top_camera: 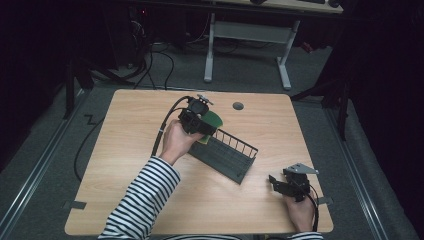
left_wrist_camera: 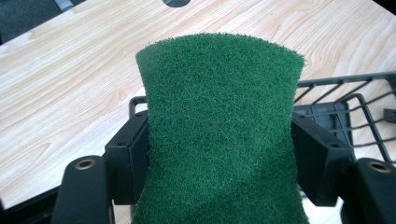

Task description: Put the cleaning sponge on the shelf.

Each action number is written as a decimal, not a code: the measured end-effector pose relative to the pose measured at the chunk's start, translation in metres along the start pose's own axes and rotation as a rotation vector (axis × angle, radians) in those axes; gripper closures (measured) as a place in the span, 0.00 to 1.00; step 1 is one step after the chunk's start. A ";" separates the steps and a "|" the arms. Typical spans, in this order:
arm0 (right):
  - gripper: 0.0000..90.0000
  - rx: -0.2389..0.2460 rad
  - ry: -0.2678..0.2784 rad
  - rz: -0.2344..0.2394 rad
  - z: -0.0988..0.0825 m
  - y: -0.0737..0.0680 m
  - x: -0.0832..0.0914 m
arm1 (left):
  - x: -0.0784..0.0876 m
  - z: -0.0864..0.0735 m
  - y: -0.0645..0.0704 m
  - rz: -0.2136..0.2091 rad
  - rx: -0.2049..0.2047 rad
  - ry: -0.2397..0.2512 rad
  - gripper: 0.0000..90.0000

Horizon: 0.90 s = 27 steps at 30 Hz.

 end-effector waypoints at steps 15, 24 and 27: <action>0.37 -0.002 0.000 0.000 0.000 0.000 0.000 | -0.034 0.004 0.009 0.033 0.002 -0.025 0.34; 0.37 0.000 0.000 0.000 0.000 0.000 0.000 | -0.042 0.003 0.014 0.054 -0.016 -0.034 0.34; 0.37 0.000 0.000 0.000 0.000 0.000 0.000 | -0.043 0.002 0.016 0.059 -0.024 -0.039 0.34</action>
Point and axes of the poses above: each handheld gripper's, and its own axes: x roughly backward along the jaws, z roughly out of its top, y roughly to its right, the point moved 4 cm from there along -x, roughly forward along the jaws, and after that the axes turned 14 degrees about z, right-handed, at the moved point
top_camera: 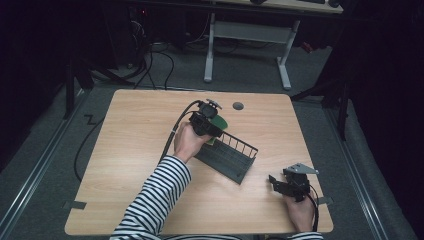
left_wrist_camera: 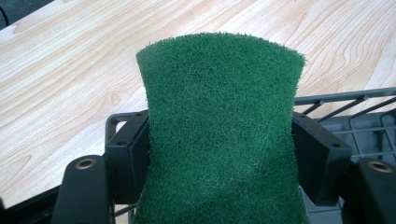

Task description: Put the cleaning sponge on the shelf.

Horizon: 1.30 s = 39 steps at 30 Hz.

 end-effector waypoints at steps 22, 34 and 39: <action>0.37 0.000 0.000 0.001 0.000 0.000 0.000 | -0.004 -0.009 0.002 0.007 -0.014 -0.023 0.34; 0.37 0.000 0.000 0.000 0.000 0.000 0.000 | -0.004 -0.014 0.002 0.009 -0.015 -0.026 0.34; 0.37 0.000 0.000 0.000 0.000 0.000 0.000 | -0.004 -0.018 0.002 0.017 -0.022 -0.033 0.34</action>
Point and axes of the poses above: each handheld gripper's, and its own axes: x roughly backward along the jaws, z roughly out of its top, y roughly to its right, the point moved 4 cm from there along -x, roughly forward along the jaws, and after that the axes turned 14 degrees about z, right-handed, at the moved point
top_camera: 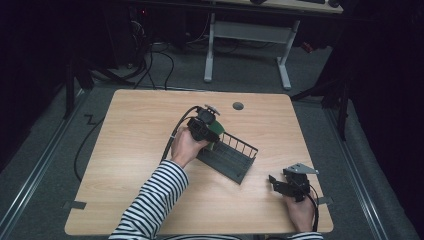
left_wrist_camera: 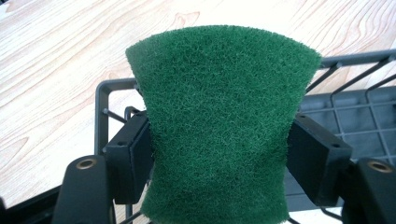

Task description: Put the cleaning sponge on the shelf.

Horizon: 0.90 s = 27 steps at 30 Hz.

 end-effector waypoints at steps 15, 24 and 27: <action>0.37 0.000 0.000 0.000 0.000 0.000 0.000 | -0.003 -0.007 0.000 0.005 -0.005 -0.010 0.34; 0.37 0.000 0.000 0.000 0.000 0.000 0.000 | -0.002 -0.010 -0.002 -0.005 0.004 0.001 0.34; 0.37 0.000 0.000 0.000 0.000 0.000 0.000 | -0.002 -0.011 -0.003 -0.012 0.006 0.000 0.32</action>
Point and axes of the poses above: each handheld gripper's, and its own axes: x roughly backward along the jaws, z roughly out of its top, y roughly to its right, the point moved 4 cm from there along -x, roughly forward along the jaws, and after that the axes turned 14 degrees about z, right-handed, at the moved point
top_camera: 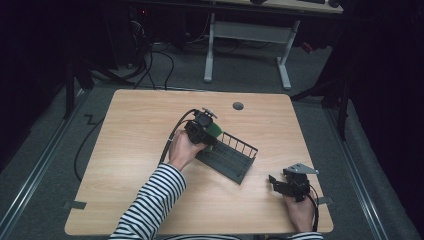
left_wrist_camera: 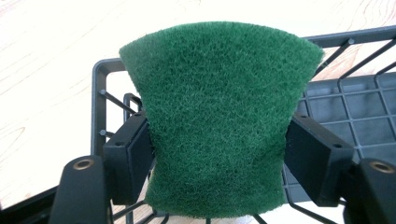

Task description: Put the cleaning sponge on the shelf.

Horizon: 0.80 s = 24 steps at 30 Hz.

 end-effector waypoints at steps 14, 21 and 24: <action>0.37 0.000 0.000 0.000 0.000 0.000 0.000 | 0.021 -0.008 -0.015 -0.011 0.038 0.057 0.27; 0.37 -0.001 0.000 0.000 0.000 0.000 0.000 | 0.037 -0.021 -0.029 -0.019 0.080 0.096 0.27; 0.37 0.000 0.000 0.000 0.000 0.000 0.000 | 0.046 -0.030 -0.038 -0.019 0.108 0.114 0.27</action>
Point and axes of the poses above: each handheld gripper's, and its own axes: x roughly backward along the jaws, z roughly out of its top, y roughly to its right, the point moved 4 cm from there along -x, roughly forward along the jaws, and after that the axes turned 14 degrees about z, right-handed, at the moved point
